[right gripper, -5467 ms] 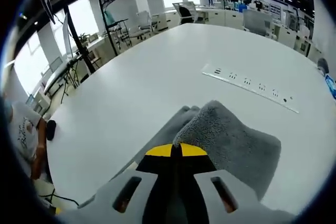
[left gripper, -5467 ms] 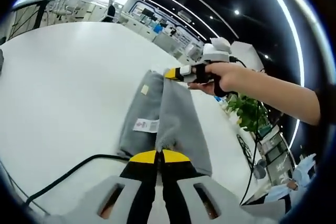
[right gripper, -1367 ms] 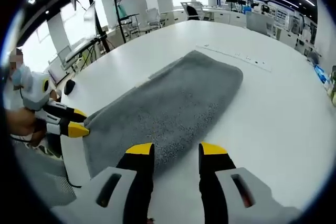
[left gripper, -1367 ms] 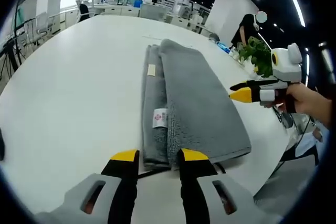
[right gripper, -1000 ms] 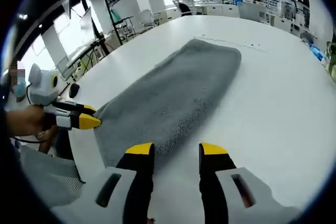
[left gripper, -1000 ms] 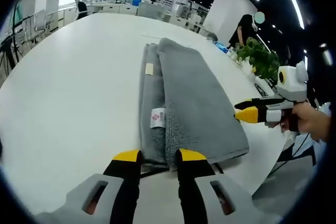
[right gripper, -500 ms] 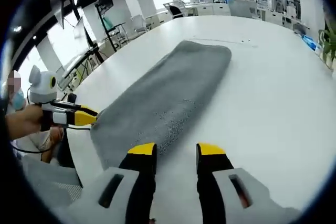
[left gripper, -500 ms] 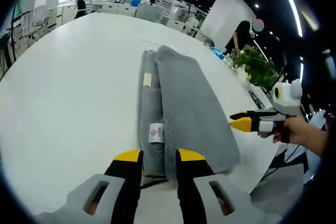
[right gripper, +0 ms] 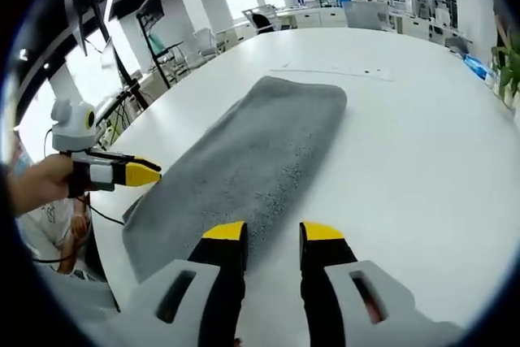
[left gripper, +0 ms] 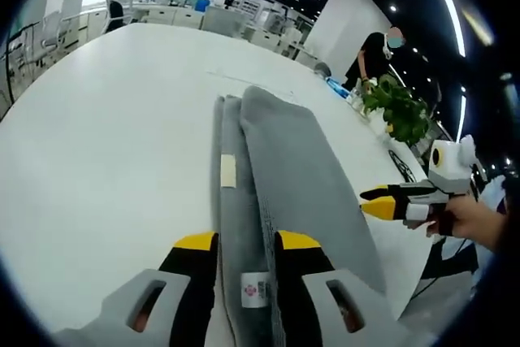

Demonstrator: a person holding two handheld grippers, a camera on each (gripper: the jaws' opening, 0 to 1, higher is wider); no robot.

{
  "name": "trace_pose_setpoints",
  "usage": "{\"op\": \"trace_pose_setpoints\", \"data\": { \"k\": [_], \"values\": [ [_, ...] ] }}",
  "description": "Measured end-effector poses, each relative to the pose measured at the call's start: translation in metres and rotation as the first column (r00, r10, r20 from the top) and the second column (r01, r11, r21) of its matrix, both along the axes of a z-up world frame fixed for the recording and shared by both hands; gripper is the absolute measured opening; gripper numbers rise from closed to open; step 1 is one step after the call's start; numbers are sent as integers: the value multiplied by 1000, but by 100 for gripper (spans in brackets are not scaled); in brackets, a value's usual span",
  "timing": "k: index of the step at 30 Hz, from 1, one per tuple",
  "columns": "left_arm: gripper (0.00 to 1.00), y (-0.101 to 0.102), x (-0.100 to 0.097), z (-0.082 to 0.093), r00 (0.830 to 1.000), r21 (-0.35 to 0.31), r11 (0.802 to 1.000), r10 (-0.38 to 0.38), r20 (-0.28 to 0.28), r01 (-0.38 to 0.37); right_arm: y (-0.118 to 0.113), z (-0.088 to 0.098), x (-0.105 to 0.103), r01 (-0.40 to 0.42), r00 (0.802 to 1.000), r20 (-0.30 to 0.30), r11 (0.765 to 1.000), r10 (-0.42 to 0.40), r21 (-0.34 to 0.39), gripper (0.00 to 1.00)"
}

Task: Fold the towel on the table until its edges align and the towel forms a compact rectangular stack.

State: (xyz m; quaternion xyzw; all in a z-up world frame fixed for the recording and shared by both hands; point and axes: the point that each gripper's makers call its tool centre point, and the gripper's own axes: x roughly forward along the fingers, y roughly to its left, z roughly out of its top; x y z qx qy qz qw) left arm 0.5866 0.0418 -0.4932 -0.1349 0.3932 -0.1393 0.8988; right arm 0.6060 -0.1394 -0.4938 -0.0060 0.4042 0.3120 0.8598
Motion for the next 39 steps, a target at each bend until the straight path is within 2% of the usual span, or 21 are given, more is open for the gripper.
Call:
{"op": "trace_pose_setpoints", "data": {
  "k": [3,7,9,15,26,33,39],
  "values": [
    [28,2,17,-6,1000,5,1000,-7,-3,7,1,-3,7,10,1000,-5,1000,-10,-1,22],
    [27,1,23,-9,1000,13,1000,-15,-8,15,2,-4,7,19,1000,-15,1000,-19,2,19],
    [27,-4,21,-10,1000,12,1000,-16,-10,16,4,-7,10,22,1000,-17,1000,-21,5,18],
    [24,0,23,-11,1000,10,1000,-14,-8,14,6,-10,16,29,999,-24,999,-29,16,12],
    [9,-5,27,-16,1000,28,999,-17,4,17,6,-15,15,37,999,-30,999,-37,6,2],
    [5,-19,29,-20,999,77,996,-42,1,42,-5,-15,20,52,999,-8,998,-52,-23,0],
    [5,-43,28,-19,998,64,996,-60,0,60,-29,-16,24,81,997,1,996,-81,-40,0]
  ]
}}
